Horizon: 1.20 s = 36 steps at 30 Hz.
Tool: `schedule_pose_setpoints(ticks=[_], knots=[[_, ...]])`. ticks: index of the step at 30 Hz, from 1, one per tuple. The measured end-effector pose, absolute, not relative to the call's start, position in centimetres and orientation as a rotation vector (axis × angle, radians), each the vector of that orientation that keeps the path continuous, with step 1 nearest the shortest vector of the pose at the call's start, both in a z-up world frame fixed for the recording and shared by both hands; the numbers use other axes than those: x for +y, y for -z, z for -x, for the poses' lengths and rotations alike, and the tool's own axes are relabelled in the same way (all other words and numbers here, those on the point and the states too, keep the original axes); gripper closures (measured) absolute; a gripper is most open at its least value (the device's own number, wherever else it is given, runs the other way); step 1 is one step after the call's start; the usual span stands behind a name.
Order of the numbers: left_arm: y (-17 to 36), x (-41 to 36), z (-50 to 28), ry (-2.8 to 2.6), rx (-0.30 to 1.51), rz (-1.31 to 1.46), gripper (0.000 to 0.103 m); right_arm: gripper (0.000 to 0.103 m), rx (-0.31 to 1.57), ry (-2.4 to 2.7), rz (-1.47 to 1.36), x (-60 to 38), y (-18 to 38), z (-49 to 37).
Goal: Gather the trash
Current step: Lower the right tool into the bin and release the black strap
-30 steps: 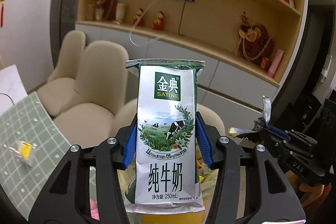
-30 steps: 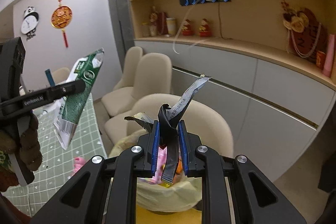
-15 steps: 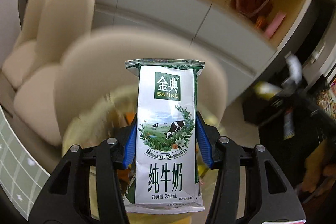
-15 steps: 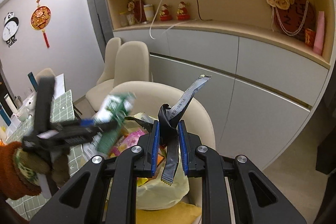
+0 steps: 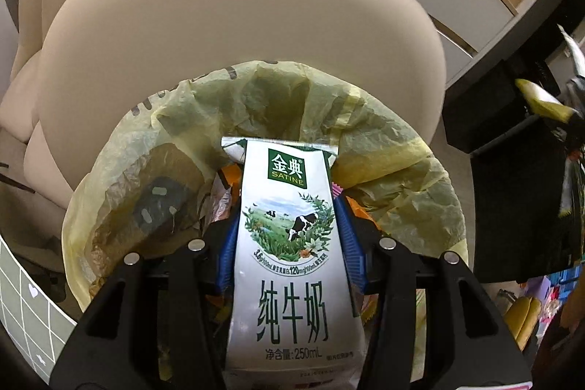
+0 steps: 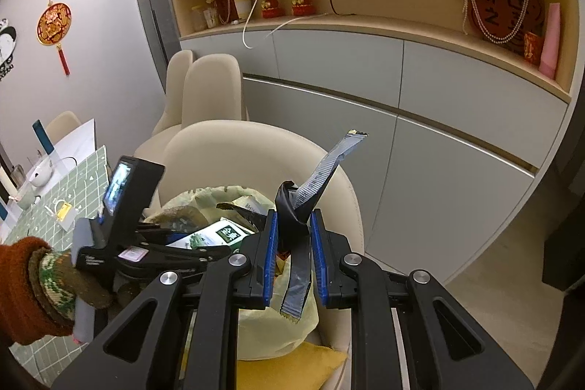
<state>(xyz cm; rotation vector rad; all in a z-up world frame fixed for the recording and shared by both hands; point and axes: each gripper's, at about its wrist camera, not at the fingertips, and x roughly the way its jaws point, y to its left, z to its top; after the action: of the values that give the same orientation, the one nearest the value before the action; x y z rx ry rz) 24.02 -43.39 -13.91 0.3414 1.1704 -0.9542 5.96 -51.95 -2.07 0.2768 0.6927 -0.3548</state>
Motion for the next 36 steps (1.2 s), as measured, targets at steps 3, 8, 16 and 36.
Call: schedule_pose_setpoints(ticks=[3, 8, 16, 36], knots=[[13.4, -42.8, -24.0, 0.971, 1.177, -0.309, 0.054, 0.085, 0.694, 0.351, -0.275, -51.7, 2.1, -6.2], [11.3, -40.9, -23.9, 0.971, 1.147, -0.255, 0.050, 0.085, 0.694, 0.329, -0.260, -50.9, 1.9, -6.8], [4.2, -33.6, -25.1, 0.925, 1.020, -0.028, 0.049, 0.085, 0.749, 0.203, -0.314, -48.7, 3.8, -9.5], [1.5, -13.2, -14.6, 0.498, 0.843, -0.017, 0.041, 0.053, 0.937, 0.038, -0.320, -43.8, 11.7, -13.8]])
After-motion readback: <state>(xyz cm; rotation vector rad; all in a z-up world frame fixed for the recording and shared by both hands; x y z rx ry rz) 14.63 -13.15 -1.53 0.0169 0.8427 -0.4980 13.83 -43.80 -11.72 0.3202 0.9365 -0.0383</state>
